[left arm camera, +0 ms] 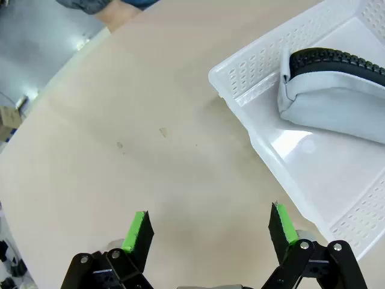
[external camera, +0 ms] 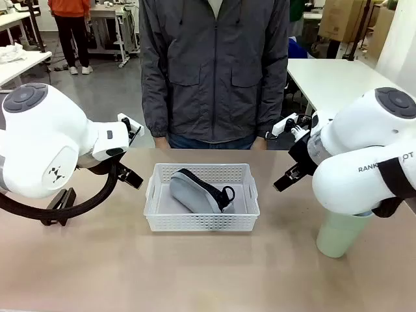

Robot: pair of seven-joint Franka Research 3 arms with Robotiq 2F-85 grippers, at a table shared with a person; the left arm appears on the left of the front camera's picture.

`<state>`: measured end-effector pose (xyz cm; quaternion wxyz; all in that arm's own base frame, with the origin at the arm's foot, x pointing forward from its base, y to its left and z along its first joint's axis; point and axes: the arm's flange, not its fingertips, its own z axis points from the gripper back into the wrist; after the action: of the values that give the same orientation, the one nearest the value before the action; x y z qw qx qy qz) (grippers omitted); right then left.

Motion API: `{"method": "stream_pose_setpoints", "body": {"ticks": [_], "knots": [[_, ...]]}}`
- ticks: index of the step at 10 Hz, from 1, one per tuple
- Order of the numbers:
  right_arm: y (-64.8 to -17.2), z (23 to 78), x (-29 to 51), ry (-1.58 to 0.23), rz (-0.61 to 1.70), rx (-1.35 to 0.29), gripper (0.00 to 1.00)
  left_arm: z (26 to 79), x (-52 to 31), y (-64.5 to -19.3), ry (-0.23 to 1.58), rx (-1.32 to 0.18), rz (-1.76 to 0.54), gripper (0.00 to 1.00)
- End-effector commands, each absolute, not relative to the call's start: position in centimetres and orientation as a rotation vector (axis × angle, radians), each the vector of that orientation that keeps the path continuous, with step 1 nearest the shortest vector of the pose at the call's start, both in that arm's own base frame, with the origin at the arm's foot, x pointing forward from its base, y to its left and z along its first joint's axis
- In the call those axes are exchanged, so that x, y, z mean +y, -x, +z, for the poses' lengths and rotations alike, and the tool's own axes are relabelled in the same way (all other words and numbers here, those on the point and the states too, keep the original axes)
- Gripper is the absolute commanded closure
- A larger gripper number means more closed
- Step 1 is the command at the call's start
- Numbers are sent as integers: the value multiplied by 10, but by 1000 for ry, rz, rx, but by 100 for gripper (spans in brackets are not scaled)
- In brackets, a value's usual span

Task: Efficiently arrange items inside the basket to fit them all.
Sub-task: Pick up the Digital clock and place it inside the Organizing basket.

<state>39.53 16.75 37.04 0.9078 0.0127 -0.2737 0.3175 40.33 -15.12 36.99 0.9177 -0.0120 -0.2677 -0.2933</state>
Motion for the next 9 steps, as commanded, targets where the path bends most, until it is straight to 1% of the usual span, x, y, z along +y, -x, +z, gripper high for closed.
{"method": "stream_pose_setpoints", "body": {"ticks": [1, 9], "knots": [[-395, 370, 168, -26, 655, -565, 0, 370, -151, -403, 25, -551, -603, 0], [-395, 370, 168, -26, 655, -565, 0, 370, -151, -403, 25, -551, -603, 0]]}}
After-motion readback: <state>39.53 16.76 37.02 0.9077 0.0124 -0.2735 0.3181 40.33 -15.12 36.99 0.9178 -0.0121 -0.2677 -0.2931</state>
